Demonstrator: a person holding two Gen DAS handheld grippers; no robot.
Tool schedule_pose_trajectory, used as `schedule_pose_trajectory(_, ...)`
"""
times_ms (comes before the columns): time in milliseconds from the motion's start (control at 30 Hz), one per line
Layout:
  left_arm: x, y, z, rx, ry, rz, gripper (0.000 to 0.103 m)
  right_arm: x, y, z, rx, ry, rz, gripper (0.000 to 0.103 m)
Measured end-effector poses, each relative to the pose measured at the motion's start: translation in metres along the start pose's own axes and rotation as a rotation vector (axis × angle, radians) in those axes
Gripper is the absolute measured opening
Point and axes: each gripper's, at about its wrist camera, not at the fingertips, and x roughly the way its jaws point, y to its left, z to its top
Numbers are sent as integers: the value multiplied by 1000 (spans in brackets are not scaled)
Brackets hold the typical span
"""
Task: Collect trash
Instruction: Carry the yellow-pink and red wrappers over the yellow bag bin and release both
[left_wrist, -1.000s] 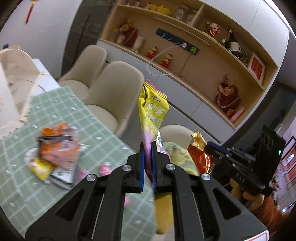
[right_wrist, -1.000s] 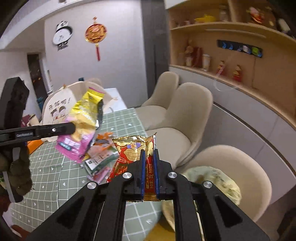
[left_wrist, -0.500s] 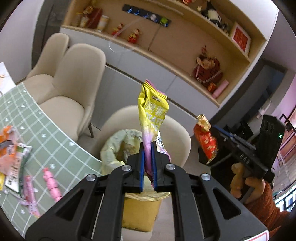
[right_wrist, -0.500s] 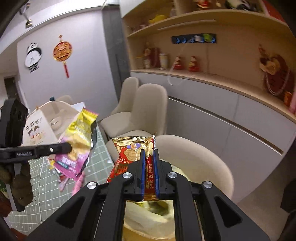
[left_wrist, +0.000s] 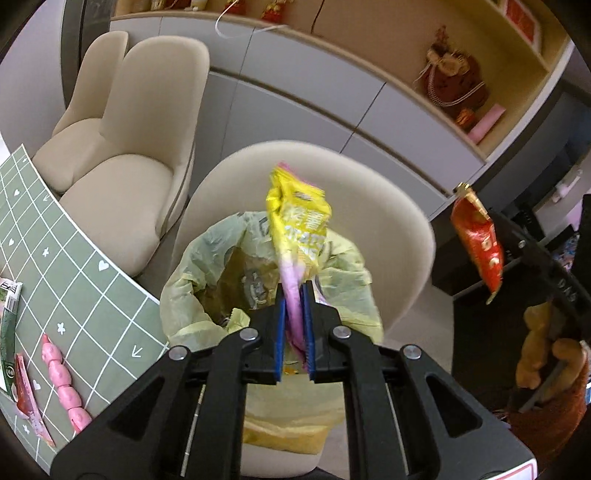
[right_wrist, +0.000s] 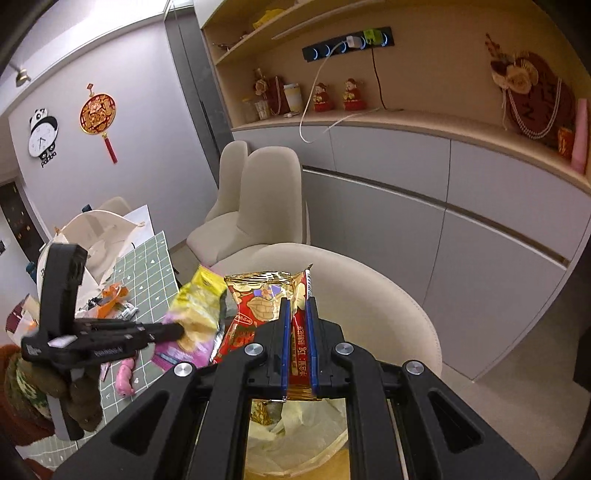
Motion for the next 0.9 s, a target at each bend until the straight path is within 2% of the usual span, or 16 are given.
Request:
schedule_pose_trajectory(67, 7, 6, -1, -24, 19, 29, 12, 9, -1, -1, 3, 12, 10, 10)
schedule_pose_trajectory(167, 5, 15, -5, -65, 24, 25, 27, 24, 0, -2, -2, 35, 29, 10)
schedule_pose_trajectory(200, 2, 19, -7, -76, 19, 24, 28, 31, 2, -4, -4, 46, 38, 10)
schedule_pose_trajectory(500, -49, 44, -22, -108, -66, 89, 31, 84, 33, -17, -49, 150, 79, 10)
schedule_pose_trajectory(733, -77, 68, -37, -152, -89, 117, 31, 106, 54, -33, -72, 204, 46, 10)
schedule_pose_trajectory(833, -84, 78, -45, -168, -87, 117, 31, 109, 59, -35, -63, 212, 26, 13)
schedule_pose_trajectory(900, -89, 83, -50, -172, -85, 115, 31, 109, 63, -37, -60, 212, -8, 20)
